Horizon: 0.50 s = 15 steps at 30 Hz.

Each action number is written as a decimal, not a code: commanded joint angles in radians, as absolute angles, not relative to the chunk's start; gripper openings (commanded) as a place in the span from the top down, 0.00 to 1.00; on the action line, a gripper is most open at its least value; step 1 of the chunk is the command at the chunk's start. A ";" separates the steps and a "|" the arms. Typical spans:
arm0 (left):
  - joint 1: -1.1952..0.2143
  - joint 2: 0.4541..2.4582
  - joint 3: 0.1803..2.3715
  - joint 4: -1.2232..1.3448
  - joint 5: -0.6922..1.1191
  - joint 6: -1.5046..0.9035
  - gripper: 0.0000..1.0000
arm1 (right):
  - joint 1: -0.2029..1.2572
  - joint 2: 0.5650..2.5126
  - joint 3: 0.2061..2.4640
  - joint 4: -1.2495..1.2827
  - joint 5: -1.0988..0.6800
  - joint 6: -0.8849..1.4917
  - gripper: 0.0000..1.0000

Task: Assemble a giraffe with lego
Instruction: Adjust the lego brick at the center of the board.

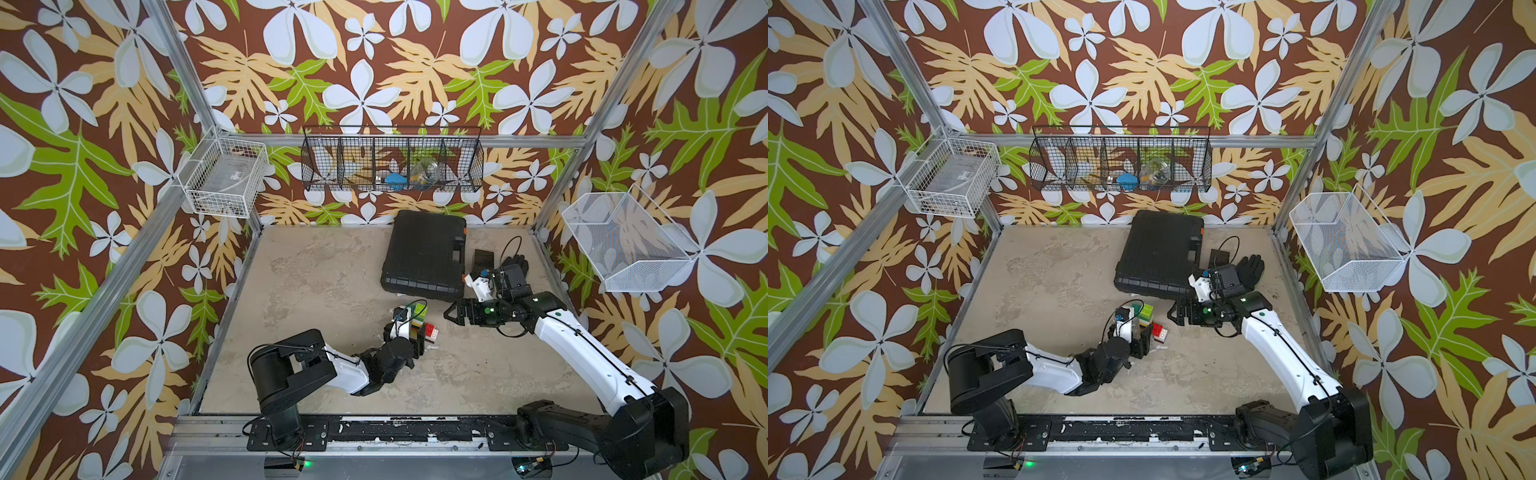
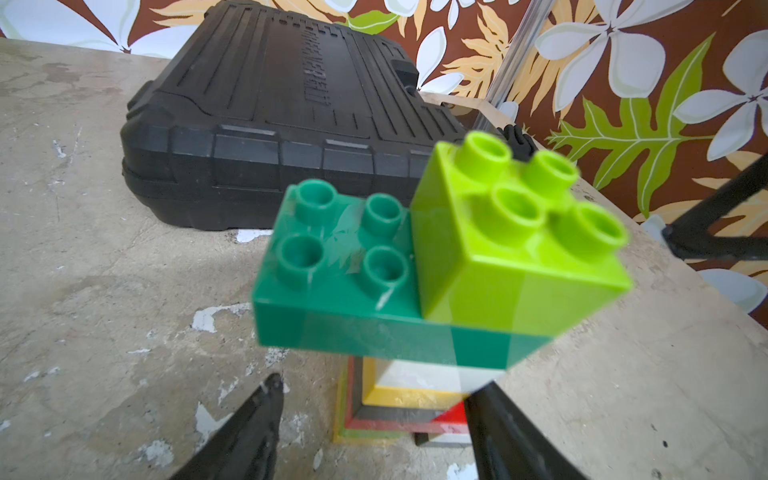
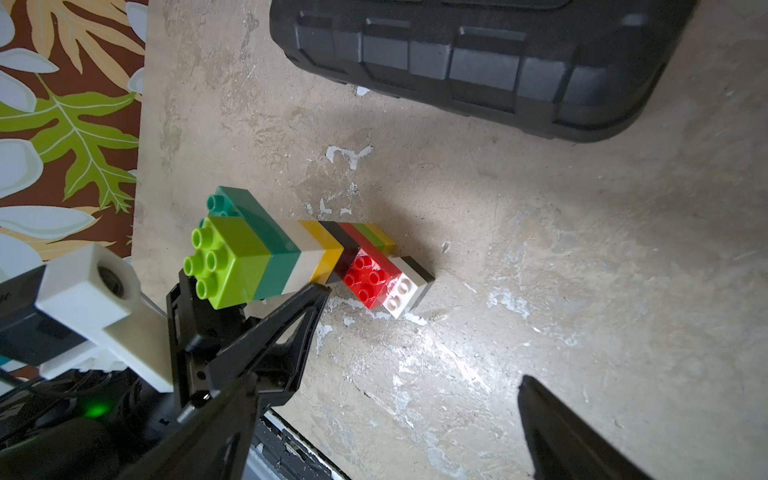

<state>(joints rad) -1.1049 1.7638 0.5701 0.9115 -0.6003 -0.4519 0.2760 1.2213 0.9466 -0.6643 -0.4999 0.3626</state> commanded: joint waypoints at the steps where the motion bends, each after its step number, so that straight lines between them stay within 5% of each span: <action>1: -1.102 1.789 0.580 1.001 -0.589 -0.453 0.29 | 0.276 1.220 0.947 -0.684 -0.505 0.342 0.01; 15: -1.072 1.801 0.598 1.032 -0.555 -0.441 0.50 | 0.274 1.232 0.943 -0.681 -0.506 0.335 0.01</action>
